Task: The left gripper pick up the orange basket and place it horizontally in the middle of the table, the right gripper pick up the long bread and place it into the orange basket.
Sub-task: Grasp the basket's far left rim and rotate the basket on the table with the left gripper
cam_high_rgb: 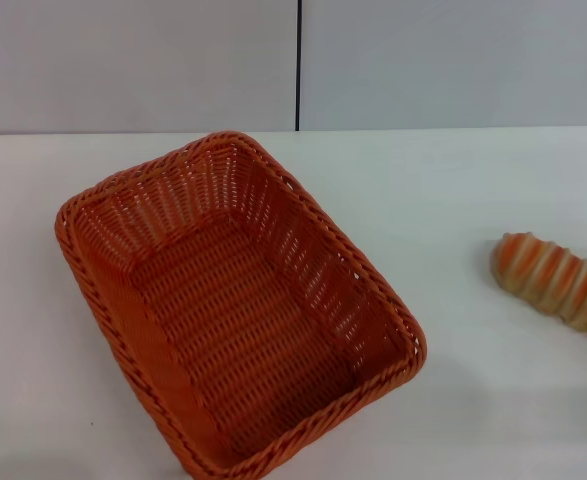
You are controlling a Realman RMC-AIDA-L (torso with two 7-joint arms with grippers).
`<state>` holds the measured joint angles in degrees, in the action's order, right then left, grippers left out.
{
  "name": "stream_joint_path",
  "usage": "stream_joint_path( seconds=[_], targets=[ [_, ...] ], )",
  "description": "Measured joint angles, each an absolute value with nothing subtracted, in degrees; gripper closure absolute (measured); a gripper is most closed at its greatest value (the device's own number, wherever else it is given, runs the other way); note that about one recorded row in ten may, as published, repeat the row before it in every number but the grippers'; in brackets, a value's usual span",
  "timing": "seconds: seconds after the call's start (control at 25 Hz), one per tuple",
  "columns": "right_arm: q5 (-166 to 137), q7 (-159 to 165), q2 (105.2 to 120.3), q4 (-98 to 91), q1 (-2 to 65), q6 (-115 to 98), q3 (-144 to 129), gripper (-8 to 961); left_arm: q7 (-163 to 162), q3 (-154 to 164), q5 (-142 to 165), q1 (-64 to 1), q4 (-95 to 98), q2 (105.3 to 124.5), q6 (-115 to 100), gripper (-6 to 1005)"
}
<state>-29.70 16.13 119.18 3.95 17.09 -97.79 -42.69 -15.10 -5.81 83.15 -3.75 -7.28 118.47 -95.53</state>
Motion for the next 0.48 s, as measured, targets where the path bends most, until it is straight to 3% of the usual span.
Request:
stream_joint_path(
  seconds=[0.48],
  targets=[
    [-29.66, 16.67, 119.21, 3.65, 17.16, -96.05, -40.79, 453, -15.29, -6.09, 82.76, -3.92, -6.67, 118.41, -97.94, 185]
  ],
)
